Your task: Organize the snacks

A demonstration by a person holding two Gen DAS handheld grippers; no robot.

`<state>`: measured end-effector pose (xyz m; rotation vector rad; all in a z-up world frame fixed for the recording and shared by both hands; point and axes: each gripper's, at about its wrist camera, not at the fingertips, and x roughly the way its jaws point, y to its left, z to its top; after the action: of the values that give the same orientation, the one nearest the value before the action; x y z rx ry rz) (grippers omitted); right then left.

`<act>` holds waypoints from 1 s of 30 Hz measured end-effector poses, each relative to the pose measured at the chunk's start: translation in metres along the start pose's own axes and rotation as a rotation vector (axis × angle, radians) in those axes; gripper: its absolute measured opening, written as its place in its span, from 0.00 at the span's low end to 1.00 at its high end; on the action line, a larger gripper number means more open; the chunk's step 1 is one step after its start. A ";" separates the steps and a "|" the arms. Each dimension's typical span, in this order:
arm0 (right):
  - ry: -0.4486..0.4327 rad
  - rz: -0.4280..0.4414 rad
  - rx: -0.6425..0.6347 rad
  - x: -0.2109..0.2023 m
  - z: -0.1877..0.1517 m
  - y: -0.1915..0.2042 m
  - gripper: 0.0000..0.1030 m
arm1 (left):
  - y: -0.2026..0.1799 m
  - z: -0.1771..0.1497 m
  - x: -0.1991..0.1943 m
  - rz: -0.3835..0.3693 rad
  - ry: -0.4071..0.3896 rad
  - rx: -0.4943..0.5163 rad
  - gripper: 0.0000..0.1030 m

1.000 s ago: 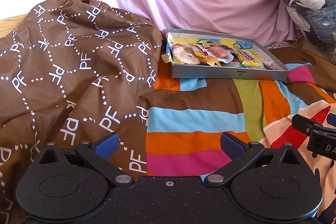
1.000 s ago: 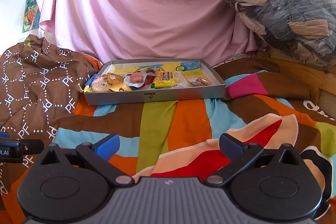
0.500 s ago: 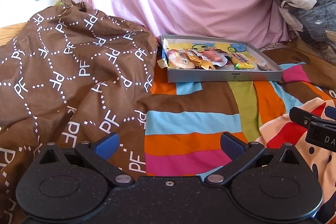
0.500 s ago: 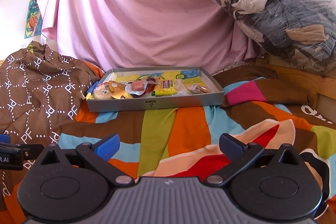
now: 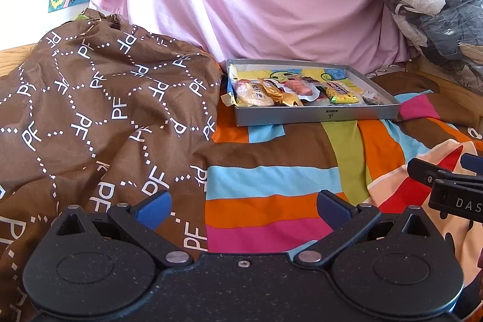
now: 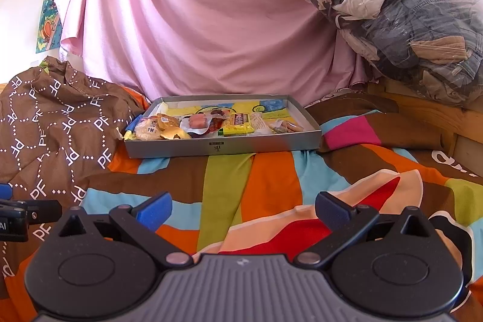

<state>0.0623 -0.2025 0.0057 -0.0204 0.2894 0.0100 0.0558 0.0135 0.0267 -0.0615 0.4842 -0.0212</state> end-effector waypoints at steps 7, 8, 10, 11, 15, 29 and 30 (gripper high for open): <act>-0.003 0.005 0.000 -0.002 0.000 0.001 1.00 | 0.000 -0.001 0.000 -0.001 0.001 0.002 0.99; -0.004 0.005 -0.001 -0.002 0.000 0.001 1.00 | 0.000 -0.001 0.000 -0.001 0.001 0.003 0.99; -0.002 0.005 -0.003 -0.001 0.000 0.002 1.00 | 0.000 -0.001 0.000 -0.002 0.001 0.003 0.99; -0.003 0.004 -0.002 -0.002 0.000 0.001 1.00 | -0.001 -0.001 0.000 -0.001 0.001 0.002 0.99; -0.003 0.006 -0.002 -0.002 0.000 0.001 1.00 | 0.000 -0.001 0.000 -0.001 0.001 0.004 0.99; -0.005 0.003 -0.002 -0.003 0.000 0.003 1.00 | -0.001 -0.002 -0.001 -0.003 0.002 0.007 0.99; -0.005 0.004 -0.001 -0.003 0.000 0.003 1.00 | -0.001 -0.002 -0.001 -0.003 0.002 0.007 0.99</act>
<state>0.0597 -0.1998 0.0068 -0.0213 0.2845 0.0140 0.0536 0.0124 0.0253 -0.0554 0.4858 -0.0261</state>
